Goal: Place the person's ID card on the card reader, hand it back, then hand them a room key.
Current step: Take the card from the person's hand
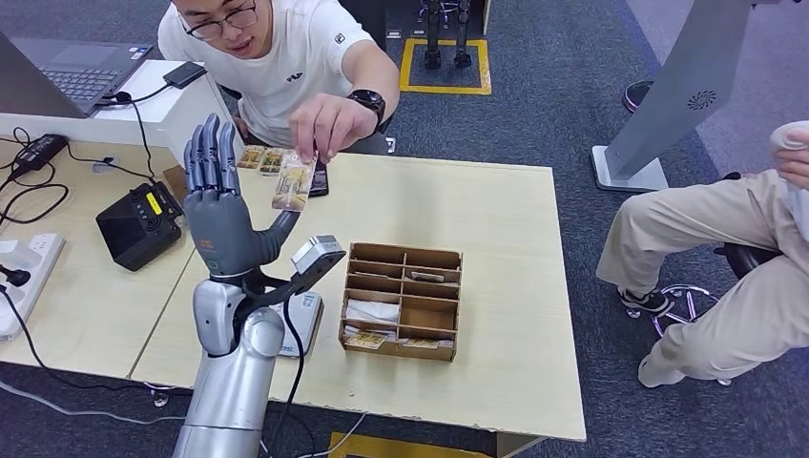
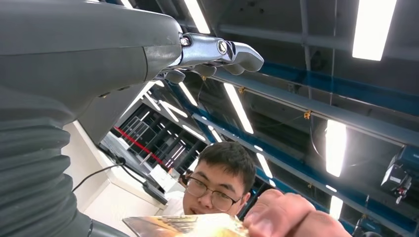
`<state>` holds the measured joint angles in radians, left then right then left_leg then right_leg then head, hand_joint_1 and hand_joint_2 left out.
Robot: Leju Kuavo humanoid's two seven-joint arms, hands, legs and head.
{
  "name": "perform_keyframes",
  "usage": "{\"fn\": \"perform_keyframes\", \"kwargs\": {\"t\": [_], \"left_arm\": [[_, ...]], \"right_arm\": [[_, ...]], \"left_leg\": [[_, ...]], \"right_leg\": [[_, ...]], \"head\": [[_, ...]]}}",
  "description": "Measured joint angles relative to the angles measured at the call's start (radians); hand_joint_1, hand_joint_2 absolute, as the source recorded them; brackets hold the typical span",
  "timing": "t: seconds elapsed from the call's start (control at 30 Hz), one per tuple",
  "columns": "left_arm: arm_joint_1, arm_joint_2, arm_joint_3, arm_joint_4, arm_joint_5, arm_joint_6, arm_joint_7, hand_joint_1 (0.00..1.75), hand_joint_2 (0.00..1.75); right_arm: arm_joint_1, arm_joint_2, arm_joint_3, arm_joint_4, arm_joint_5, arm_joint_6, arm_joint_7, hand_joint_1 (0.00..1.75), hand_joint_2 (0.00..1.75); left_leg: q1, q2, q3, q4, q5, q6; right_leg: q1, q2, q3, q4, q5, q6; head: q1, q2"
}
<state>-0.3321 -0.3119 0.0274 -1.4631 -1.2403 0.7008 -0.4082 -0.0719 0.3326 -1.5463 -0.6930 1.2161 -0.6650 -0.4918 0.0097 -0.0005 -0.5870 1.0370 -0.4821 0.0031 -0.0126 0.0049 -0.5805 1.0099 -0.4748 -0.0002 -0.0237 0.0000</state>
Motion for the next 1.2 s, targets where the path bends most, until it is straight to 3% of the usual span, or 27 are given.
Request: {"fn": "perform_keyframes", "kwargs": {"t": [0.27,0.4,1.2], "left_arm": [[-0.003,-0.001,0.000,0.017,-0.029,0.000,0.017,0.00,1.75],[-0.003,-0.001,0.000,0.018,-0.029,0.000,0.010,1.75,1.75],[-0.002,-0.001,0.000,0.003,0.039,0.001,-0.060,1.75,1.75]], "right_arm": [[-0.005,0.000,0.000,0.008,0.002,0.000,-0.001,0.00,1.75],[-0.006,0.000,0.000,0.011,0.011,0.000,-0.001,0.00,1.75],[-0.009,0.000,0.000,0.020,0.018,0.000,-0.002,0.00,1.75]], "left_leg": [[0.000,0.000,0.000,0.000,0.000,0.000],[0.000,0.000,0.000,0.000,0.000,0.000],[0.000,0.000,-0.001,0.000,0.000,0.000]], "right_leg": [[0.000,0.000,0.000,0.000,0.000,0.000],[0.000,0.000,0.000,0.000,0.000,0.000],[0.000,0.000,0.000,0.000,0.000,0.000]], "head": [[0.000,0.000],[0.000,0.000],[0.000,0.000]]}}
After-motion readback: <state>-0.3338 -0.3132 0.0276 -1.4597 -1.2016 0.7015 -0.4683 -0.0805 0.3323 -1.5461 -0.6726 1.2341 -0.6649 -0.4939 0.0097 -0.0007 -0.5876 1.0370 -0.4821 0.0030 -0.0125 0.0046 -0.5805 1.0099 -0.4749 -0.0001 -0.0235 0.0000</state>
